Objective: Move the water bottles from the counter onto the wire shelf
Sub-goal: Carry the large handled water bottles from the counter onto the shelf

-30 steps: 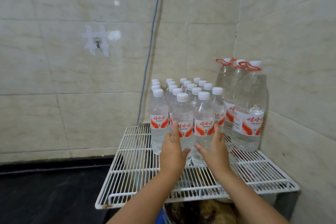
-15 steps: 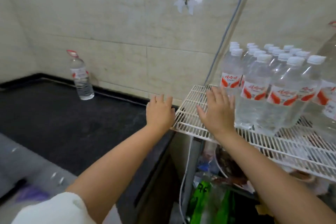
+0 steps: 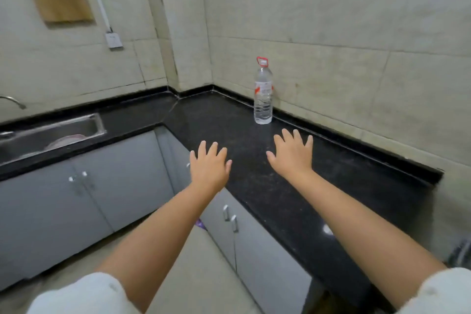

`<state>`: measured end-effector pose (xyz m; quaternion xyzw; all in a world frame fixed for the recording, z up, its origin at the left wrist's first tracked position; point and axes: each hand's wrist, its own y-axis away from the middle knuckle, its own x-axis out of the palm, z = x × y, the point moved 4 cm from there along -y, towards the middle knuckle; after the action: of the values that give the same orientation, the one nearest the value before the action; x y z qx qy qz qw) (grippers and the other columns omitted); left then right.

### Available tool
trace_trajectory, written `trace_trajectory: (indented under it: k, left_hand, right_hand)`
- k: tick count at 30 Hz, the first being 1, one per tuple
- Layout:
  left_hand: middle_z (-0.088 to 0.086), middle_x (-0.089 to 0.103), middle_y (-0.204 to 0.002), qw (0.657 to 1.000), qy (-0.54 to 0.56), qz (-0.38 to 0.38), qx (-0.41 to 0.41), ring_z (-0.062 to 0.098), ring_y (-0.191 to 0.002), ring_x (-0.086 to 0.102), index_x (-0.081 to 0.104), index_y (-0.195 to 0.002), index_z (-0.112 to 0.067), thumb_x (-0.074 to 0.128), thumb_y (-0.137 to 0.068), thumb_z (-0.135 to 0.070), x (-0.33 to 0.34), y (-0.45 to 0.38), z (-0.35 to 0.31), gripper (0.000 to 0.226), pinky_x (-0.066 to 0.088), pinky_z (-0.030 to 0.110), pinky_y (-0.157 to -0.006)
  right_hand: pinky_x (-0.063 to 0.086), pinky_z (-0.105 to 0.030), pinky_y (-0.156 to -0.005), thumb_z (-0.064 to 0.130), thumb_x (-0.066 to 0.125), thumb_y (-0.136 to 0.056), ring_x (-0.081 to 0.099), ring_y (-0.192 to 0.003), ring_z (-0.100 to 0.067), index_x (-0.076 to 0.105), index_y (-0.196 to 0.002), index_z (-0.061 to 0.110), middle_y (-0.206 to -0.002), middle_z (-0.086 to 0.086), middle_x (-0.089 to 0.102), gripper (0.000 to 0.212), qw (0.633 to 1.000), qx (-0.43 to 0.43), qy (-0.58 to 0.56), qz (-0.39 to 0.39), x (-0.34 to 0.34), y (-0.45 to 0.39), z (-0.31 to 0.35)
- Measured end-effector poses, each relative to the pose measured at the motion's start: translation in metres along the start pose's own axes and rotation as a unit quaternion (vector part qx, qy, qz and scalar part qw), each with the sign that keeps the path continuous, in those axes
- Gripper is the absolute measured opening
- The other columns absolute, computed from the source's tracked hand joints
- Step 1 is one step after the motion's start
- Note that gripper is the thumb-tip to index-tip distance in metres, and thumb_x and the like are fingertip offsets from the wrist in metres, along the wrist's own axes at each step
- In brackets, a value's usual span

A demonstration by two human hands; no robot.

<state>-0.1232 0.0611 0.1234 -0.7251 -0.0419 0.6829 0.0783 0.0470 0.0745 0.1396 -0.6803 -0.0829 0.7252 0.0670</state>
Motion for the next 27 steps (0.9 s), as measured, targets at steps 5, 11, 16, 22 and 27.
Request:
trace_trajectory:
  k: [5,11,16,22,27]
  left_hand:
    - [0.003,0.017,-0.155,0.999,-0.006,0.03,-0.018,0.029,-0.144,0.003,0.028,-0.142,-0.022,0.027,-0.098,-0.038,0.016,-0.035,0.11,0.046,0.01,0.049,-0.114]
    - [0.002,0.017,-0.155,0.996,0.009,0.067,-0.051,0.029,-0.144,0.004,0.026,-0.142,-0.022,0.028,-0.098,-0.038,0.048,-0.097,0.192,0.047,0.011,0.049,-0.114]
    - [0.002,0.016,-0.155,0.997,0.014,0.074,-0.02,0.028,-0.144,0.003,0.022,-0.144,-0.023,0.027,-0.098,-0.039,0.073,-0.185,0.203,0.049,0.011,0.048,-0.115]
    - [0.001,0.015,-0.155,0.997,0.001,0.07,0.042,0.027,-0.144,0.004,0.021,-0.144,-0.023,0.029,-0.098,-0.039,0.093,-0.324,0.177,0.05,0.012,0.045,-0.115]
    - [0.001,0.014,-0.156,0.991,0.0,0.042,0.126,0.025,-0.144,0.005,0.02,-0.145,-0.024,0.032,-0.097,-0.04,0.086,-0.443,0.136,0.052,0.012,0.041,-0.116]
  right_hand:
    - [0.009,-0.055,-0.114,0.039,0.039,-0.095,0.012,-0.143,-0.029,0.034,-0.139,0.014,-0.154,-0.008,0.021,0.051,1.0,0.004,-0.008,0.023,0.029,-0.07,0.084]
    - [0.011,-0.054,-0.113,0.04,0.039,-0.095,0.013,-0.143,-0.029,0.033,-0.14,0.015,-0.154,-0.007,0.022,0.052,0.997,0.042,0.002,0.071,0.074,-0.136,0.117]
    - [0.018,-0.054,-0.112,0.042,0.042,-0.093,0.022,-0.14,-0.028,0.037,-0.137,0.015,-0.15,-0.007,0.029,0.052,0.989,0.111,0.011,0.093,0.11,-0.206,0.084]
    - [0.023,-0.052,-0.11,0.04,0.047,-0.092,0.029,-0.136,-0.029,0.039,-0.136,0.011,-0.145,-0.009,0.037,0.054,0.975,0.193,-0.054,0.094,0.141,-0.313,0.039]
    - [0.03,-0.051,-0.108,0.039,0.047,-0.091,0.036,-0.131,-0.028,0.041,-0.134,0.011,-0.14,-0.009,0.042,0.053,0.963,0.241,-0.096,0.068,0.158,-0.396,0.007]
